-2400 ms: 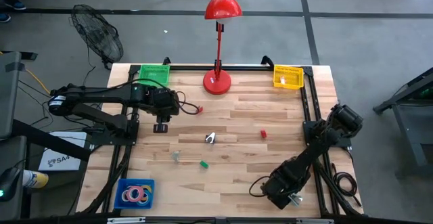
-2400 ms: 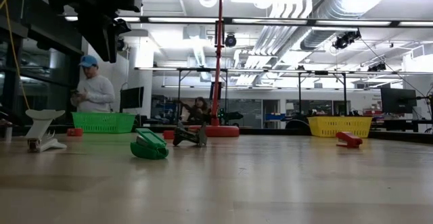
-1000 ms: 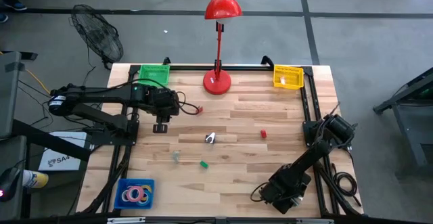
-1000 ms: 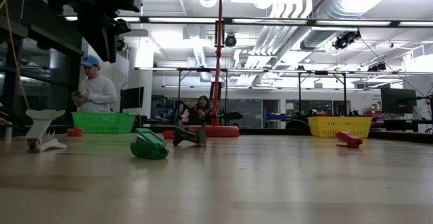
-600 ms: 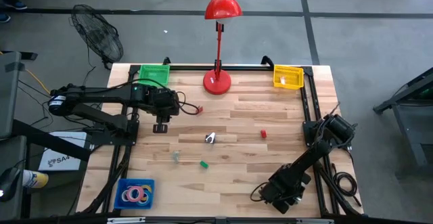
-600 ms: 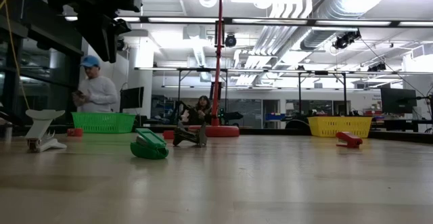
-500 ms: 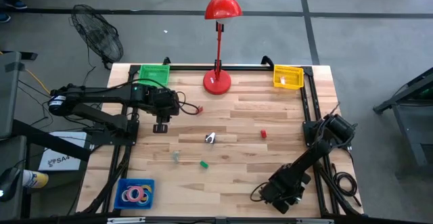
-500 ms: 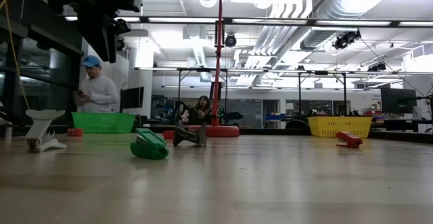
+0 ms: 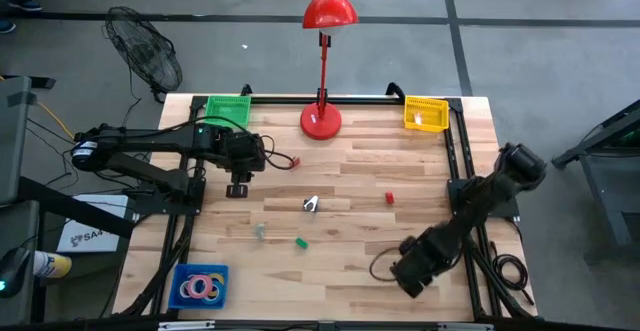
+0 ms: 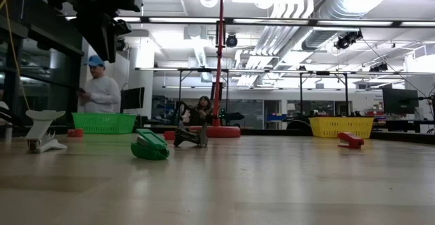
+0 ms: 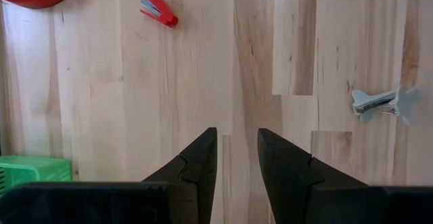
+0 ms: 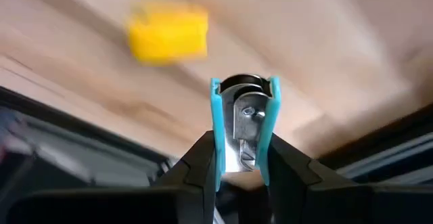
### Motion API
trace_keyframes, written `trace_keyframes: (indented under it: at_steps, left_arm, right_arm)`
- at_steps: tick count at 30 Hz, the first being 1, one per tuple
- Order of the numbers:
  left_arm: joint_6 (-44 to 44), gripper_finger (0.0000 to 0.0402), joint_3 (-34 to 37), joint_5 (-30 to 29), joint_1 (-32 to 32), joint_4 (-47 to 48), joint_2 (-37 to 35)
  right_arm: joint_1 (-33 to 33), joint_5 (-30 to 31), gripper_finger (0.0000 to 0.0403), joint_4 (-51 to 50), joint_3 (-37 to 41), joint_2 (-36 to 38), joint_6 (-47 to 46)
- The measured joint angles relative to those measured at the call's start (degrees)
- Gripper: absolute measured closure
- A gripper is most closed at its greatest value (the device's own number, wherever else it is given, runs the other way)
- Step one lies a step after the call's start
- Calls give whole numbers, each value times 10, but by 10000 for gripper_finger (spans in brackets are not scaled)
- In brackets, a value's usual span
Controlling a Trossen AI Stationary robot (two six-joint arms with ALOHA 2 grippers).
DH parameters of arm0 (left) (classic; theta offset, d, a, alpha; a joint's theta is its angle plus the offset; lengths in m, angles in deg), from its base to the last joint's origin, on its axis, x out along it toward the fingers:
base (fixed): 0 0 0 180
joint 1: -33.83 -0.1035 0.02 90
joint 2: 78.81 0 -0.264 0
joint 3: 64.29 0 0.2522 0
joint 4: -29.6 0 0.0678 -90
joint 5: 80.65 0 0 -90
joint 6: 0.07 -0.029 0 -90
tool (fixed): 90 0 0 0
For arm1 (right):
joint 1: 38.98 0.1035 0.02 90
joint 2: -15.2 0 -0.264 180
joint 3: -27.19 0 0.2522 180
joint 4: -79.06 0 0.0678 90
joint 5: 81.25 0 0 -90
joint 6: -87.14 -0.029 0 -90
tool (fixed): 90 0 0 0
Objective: Pick and place Stapler, Stapler remover, tape
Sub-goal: Put the light blue staple remover into the yellow basket
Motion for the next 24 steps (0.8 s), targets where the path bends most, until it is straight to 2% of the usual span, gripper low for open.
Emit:
trace_keyframes:
  at_steps: [8, 14, 17, 24]
  left_arm:
    - [26, 298, 0, 7, 0, -4, 0]
    - [39, 298, 0, 7, 0, -21, 0]
    - [41, 298, 0, 7, 0, -27, 0]
    - [34, 298, 0, -14, 0, -49, 0]
  right_arm:
    - [-77, 191, 318, -92, 0, 123, 27]
    - [-194, 297, 318, -156, 0, 180, 138]
    - [-284, 316, 318, -165, 0, 190, 229]
    - [-536, 287, 318, -162, 0, 189, 462]
